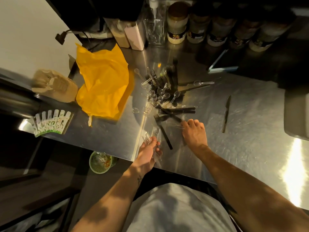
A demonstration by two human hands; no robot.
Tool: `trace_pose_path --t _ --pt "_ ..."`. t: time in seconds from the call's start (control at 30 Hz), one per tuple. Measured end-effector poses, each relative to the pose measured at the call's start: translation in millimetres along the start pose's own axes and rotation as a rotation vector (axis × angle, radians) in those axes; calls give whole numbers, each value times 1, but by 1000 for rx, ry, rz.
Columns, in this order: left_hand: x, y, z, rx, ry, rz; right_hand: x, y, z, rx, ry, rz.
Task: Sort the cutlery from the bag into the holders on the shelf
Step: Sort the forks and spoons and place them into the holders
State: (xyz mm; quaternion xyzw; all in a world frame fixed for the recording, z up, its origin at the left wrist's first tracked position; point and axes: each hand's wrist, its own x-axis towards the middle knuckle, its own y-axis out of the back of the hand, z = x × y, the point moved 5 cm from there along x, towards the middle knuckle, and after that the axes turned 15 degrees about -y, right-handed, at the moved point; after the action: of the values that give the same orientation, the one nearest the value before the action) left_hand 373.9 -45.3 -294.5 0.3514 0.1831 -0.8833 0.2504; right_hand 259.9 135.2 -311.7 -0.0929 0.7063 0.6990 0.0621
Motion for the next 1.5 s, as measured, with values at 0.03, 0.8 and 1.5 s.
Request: trace_pose_path --t 0.03,0.8,1.5 --pt "2 0 -1 -10 5 1 -1 1 2 15 -9 0" --pt "36 -40 22 -93 93 -73 -51 32 -54 865 -117 -96" --pt "75 1 49 -47 -26 -89 -29 -8 -31 430 -463 -106"
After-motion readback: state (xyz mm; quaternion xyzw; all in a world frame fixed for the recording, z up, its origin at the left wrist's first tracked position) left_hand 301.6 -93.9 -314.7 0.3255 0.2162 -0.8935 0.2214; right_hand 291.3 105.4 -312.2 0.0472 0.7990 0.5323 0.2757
